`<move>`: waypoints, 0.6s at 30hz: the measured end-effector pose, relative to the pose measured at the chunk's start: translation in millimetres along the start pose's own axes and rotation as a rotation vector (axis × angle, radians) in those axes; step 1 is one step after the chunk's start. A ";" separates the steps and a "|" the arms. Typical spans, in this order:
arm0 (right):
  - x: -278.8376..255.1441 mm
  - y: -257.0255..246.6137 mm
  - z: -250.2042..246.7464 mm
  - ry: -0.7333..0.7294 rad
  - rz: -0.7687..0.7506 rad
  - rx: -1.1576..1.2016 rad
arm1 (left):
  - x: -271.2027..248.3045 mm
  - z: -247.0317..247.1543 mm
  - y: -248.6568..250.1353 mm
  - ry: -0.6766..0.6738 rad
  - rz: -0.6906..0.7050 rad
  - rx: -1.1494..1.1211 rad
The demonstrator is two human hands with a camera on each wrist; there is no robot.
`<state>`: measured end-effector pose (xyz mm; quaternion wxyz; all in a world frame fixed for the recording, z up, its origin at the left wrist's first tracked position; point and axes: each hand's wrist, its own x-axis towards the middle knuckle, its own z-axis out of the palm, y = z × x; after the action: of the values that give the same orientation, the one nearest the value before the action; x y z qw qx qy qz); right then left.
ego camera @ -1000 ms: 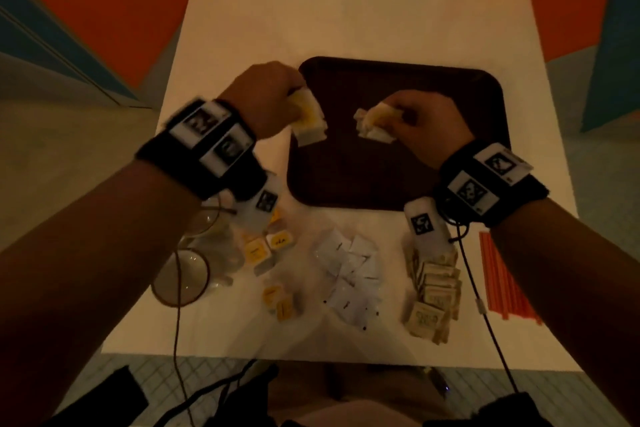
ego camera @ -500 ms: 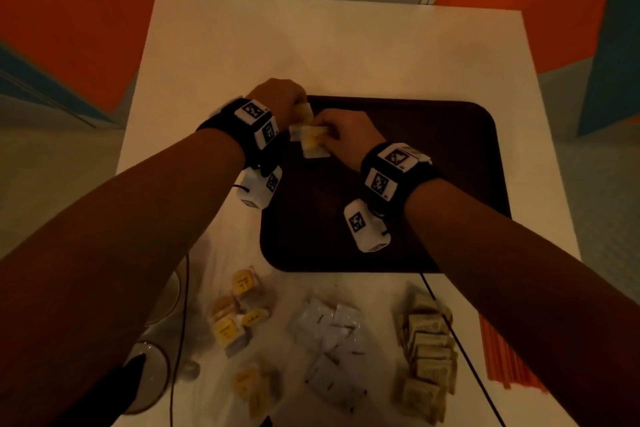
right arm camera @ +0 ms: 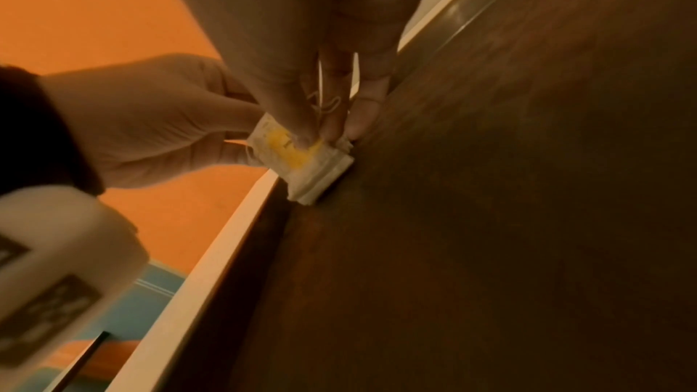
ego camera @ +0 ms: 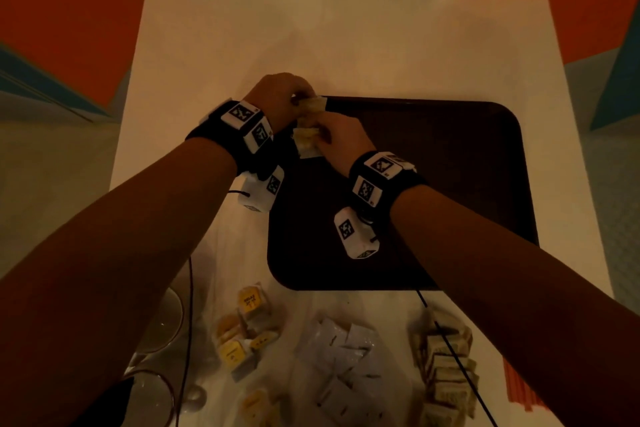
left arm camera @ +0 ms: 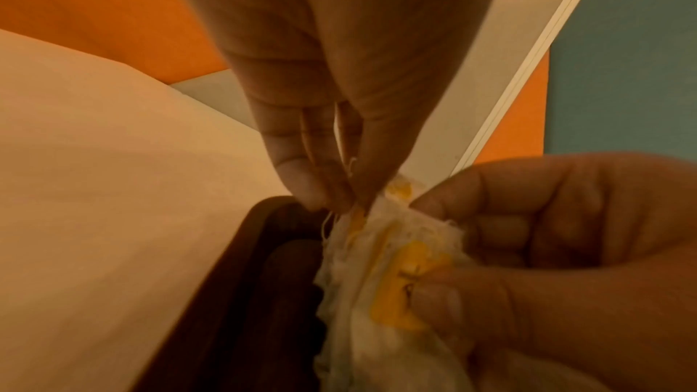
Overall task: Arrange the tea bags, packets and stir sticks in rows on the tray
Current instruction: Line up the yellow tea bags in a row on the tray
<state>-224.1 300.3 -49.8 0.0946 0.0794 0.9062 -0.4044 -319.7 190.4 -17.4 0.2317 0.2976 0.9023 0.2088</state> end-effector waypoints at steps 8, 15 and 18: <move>2.8 3.6 12.5 0.122 0.019 0.112 | -31.1 6.1 -25.9 0.099 -0.173 -0.166; -3.7 16.6 19.5 0.204 0.207 0.213 | -47.6 27.2 -24.3 0.077 -0.151 -0.136; -3.5 13.4 23.6 0.141 0.228 0.246 | -46.7 30.1 -23.6 0.101 -0.131 -0.132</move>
<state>-215.2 291.3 -74.0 0.0656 0.2209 0.8395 -0.4921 -280.3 150.7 -40.0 0.2181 0.2109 0.9147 0.2670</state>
